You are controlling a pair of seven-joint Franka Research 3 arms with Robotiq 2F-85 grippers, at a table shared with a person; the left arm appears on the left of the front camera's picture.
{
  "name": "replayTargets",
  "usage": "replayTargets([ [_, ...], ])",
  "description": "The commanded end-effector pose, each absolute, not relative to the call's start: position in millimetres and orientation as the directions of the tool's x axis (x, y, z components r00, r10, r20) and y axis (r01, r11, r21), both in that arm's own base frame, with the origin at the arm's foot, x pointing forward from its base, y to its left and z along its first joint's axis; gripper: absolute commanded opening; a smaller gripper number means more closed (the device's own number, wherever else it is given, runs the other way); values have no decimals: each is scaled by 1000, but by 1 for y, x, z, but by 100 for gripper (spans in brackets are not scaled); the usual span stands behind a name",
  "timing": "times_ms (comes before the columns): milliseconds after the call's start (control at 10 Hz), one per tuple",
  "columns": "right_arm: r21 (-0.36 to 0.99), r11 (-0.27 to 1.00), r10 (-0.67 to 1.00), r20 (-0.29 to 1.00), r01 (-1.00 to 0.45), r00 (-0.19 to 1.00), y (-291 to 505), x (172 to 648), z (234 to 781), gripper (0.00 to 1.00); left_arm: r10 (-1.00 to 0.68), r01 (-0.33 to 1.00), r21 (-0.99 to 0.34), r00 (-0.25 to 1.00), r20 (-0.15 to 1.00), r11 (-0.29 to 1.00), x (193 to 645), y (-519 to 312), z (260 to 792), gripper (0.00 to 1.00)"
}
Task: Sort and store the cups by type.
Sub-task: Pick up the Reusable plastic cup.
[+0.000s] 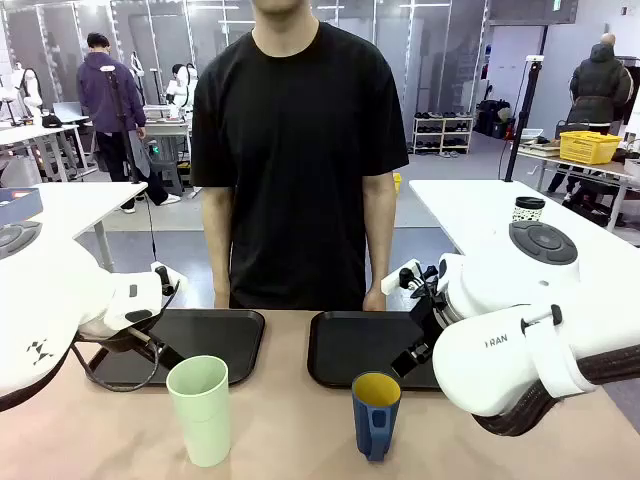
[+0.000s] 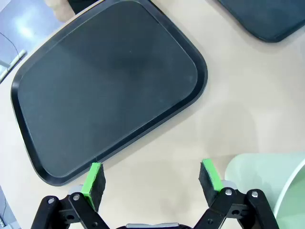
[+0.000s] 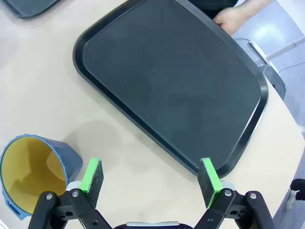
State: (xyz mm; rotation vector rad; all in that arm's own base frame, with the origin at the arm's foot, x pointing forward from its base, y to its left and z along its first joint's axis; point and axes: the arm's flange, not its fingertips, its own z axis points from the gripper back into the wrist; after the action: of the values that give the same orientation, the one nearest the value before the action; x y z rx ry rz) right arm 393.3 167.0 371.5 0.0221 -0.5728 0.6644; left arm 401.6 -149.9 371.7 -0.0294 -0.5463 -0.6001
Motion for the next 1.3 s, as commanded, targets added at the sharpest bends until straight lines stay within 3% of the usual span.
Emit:
replayTargets([
  [0, -159, 793, 576, 509, -588, 639, 167, 393, 372, 100, -529, 544, 129, 688, 497, 829, 402, -150, 372, 100],
  [1200, -159, 793, 576, 509, -588, 639, 167, 393, 372, 100, -529, 544, 129, 688, 497, 829, 402, -150, 372, 100],
])
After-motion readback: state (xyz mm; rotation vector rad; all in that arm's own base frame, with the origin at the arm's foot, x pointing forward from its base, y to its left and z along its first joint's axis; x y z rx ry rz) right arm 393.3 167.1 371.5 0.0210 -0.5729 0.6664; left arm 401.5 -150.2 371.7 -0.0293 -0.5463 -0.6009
